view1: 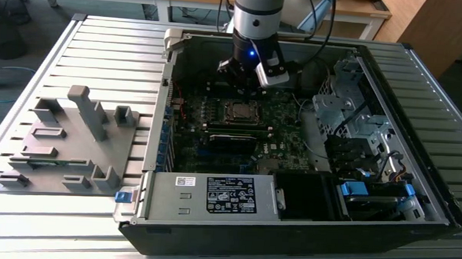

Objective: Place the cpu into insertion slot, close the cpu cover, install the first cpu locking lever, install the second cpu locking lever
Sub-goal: 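Install the second cpu locking lever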

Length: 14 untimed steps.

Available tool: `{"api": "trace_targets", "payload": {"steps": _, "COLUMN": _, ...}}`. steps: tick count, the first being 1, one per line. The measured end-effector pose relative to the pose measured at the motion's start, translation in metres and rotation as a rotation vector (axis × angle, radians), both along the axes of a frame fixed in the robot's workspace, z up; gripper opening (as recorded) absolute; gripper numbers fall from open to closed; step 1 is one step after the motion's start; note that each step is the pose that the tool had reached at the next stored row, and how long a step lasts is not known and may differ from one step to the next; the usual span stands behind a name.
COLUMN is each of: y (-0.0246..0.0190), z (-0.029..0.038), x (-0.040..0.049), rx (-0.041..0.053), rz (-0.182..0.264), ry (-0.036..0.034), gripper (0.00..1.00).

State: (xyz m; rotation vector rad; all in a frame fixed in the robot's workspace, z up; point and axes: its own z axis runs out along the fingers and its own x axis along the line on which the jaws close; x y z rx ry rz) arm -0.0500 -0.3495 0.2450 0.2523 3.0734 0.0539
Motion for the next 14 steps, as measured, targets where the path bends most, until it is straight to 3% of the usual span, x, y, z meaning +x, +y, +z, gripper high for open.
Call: {"api": "trace_targets", "payload": {"steps": 14, "y": 0.0, "z": 0.0024, "x": 0.0, "rx": 0.0001, "rz": 0.0, "ry": -0.0001, "gripper": 0.1}}
